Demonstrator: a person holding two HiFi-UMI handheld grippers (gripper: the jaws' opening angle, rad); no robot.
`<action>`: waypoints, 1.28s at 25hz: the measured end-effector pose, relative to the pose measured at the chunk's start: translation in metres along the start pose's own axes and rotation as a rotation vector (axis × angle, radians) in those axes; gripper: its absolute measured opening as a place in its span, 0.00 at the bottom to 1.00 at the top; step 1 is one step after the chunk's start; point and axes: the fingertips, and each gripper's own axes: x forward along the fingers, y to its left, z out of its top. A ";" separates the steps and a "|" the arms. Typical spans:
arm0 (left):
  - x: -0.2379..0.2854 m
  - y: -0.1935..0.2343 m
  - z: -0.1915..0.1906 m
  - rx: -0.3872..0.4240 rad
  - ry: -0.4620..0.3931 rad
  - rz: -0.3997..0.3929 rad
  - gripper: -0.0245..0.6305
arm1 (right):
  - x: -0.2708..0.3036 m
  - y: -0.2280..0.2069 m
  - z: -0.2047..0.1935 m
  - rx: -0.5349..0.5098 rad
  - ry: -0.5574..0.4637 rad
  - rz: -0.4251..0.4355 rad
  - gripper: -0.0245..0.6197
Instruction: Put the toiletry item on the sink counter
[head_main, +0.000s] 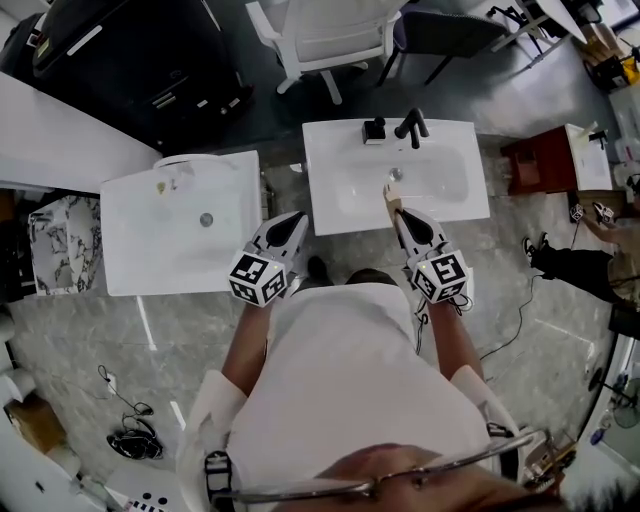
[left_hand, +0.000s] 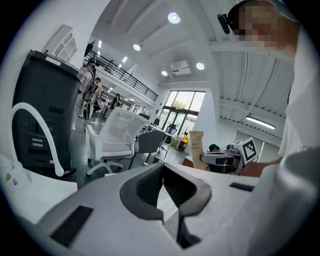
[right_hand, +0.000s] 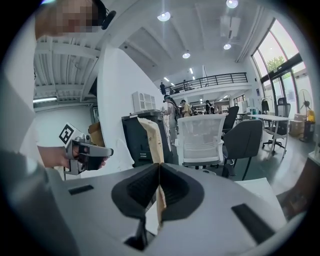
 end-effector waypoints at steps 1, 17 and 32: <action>0.000 0.002 0.001 -0.003 0.001 0.001 0.04 | 0.002 0.000 0.001 -0.004 0.004 0.000 0.06; 0.008 0.017 0.013 -0.030 -0.035 0.106 0.04 | 0.033 -0.027 0.018 -0.047 0.031 0.078 0.06; 0.025 0.006 0.004 -0.100 -0.098 0.257 0.04 | 0.071 -0.053 0.016 -0.168 0.116 0.247 0.06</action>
